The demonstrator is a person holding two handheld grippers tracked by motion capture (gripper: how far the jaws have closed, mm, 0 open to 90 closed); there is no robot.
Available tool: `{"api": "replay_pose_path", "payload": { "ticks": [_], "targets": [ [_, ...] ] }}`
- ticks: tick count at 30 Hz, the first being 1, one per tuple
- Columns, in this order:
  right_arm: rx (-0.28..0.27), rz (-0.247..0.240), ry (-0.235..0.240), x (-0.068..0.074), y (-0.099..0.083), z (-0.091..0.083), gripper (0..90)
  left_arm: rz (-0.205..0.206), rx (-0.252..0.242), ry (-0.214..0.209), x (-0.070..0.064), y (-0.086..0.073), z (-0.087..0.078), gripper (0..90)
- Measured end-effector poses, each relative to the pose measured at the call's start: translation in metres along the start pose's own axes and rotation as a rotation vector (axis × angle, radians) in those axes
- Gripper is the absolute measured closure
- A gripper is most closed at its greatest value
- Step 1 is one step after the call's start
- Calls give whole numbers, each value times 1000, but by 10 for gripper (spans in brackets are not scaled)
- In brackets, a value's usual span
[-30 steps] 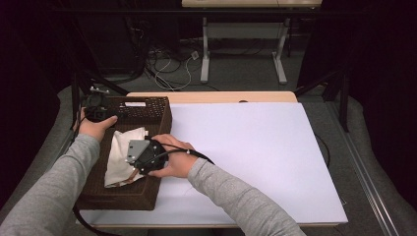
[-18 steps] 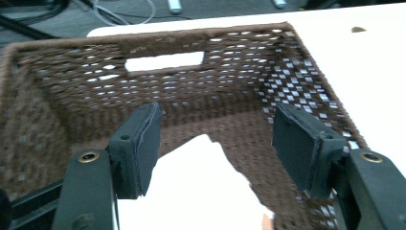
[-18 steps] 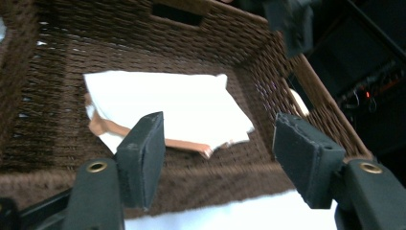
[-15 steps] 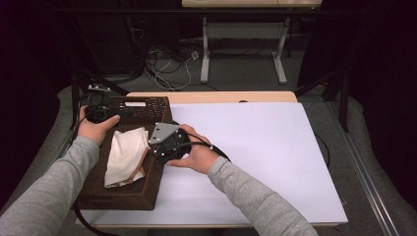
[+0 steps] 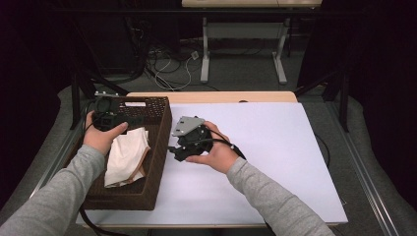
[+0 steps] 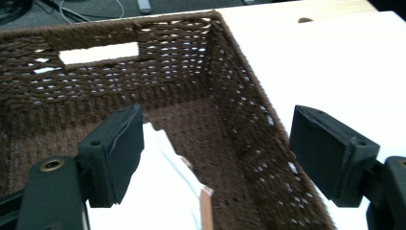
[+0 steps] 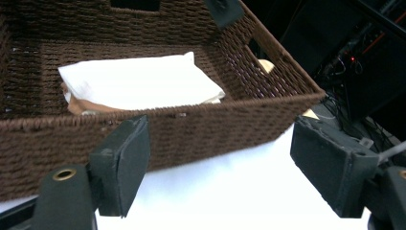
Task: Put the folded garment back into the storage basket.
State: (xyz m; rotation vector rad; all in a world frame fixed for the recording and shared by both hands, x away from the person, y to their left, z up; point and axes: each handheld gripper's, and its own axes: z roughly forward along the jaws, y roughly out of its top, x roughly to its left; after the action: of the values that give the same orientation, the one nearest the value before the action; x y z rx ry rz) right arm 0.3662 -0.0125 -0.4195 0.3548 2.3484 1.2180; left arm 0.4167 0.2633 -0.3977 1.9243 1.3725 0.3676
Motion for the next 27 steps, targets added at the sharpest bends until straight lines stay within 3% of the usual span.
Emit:
{"api": "replay_pose_path", "payload": {
  "ticks": [12,17,21,26,27],
  "targets": [
    [54,107,-53,-24,-20,-33,155,54,-37,-59,-35,-6,-14,154],
    [73,158,-39,-35,-31,-47,149,64,-31,-90,-45,-8,-13,145],
    [77,195,-54,-40,-39,-58,144,68,-23,-118,-57,-12,-9,118],
    [75,269,-79,-53,-57,-81,84,73,-39,-156,-76,-16,-5,89],
    [74,274,-84,-56,-60,-84,66,73,-44,-171,-86,-17,-3,80]
  ]
}}
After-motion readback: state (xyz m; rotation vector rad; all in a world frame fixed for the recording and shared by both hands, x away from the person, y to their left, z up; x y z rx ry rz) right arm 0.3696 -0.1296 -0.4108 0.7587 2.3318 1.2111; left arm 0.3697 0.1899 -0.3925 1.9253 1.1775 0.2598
